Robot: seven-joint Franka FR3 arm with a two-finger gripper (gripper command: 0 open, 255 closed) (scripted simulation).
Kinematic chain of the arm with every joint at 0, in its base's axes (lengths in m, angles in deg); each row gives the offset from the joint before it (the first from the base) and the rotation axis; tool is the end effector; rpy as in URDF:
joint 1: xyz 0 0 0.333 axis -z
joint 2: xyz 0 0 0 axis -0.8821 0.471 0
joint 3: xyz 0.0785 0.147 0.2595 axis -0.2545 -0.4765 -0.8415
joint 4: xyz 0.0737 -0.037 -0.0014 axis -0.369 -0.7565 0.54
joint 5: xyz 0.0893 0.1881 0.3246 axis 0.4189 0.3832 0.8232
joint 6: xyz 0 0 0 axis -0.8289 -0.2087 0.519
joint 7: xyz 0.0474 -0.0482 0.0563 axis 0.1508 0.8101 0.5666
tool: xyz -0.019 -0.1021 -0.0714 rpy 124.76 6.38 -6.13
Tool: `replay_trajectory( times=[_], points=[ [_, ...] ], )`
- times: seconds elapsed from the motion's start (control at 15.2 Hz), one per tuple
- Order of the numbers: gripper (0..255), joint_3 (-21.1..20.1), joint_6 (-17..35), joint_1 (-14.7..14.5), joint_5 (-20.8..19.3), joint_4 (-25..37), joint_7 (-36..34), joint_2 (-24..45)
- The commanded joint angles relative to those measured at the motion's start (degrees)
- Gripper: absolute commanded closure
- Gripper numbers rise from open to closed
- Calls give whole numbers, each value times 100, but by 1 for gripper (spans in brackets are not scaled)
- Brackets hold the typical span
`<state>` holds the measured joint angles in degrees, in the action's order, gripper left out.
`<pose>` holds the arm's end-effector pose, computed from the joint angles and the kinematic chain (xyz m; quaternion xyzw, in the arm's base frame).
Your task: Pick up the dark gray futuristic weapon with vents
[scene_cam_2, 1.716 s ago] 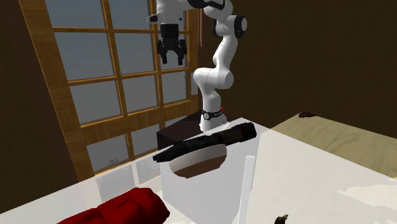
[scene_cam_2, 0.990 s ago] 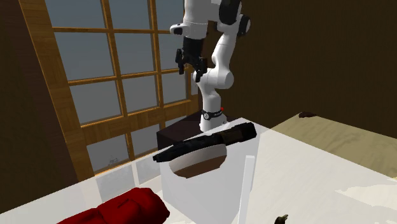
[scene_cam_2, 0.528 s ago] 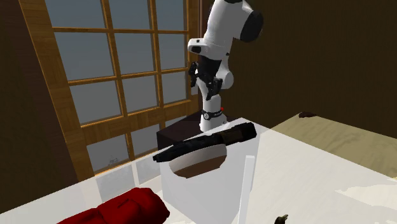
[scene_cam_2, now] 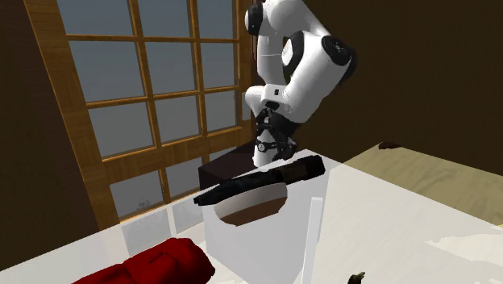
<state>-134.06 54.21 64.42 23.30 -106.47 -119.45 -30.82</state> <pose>0.3729 0.2923 0.3826 0.9463 -0.1055 -0.0496 0.3017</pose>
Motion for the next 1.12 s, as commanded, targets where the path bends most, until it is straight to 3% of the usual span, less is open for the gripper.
replay_trajectory(
  times=[0.0, 0.2, 0.79, 0.86, 1.06],
  points=[
    [0, -135, -280, -217, -474, 402, -790, 888],
    [0, 23, -654, -669, -927, 941, -1438, 1816],
    [0, 152, -263, -762, -1116, 747, -1691, 2162],
    [255, 151, -257, -759, -1114, 738, -1692, 2157],
    [255, 149, -257, -759, -1112, 735, -1693, 2154]
  ],
)
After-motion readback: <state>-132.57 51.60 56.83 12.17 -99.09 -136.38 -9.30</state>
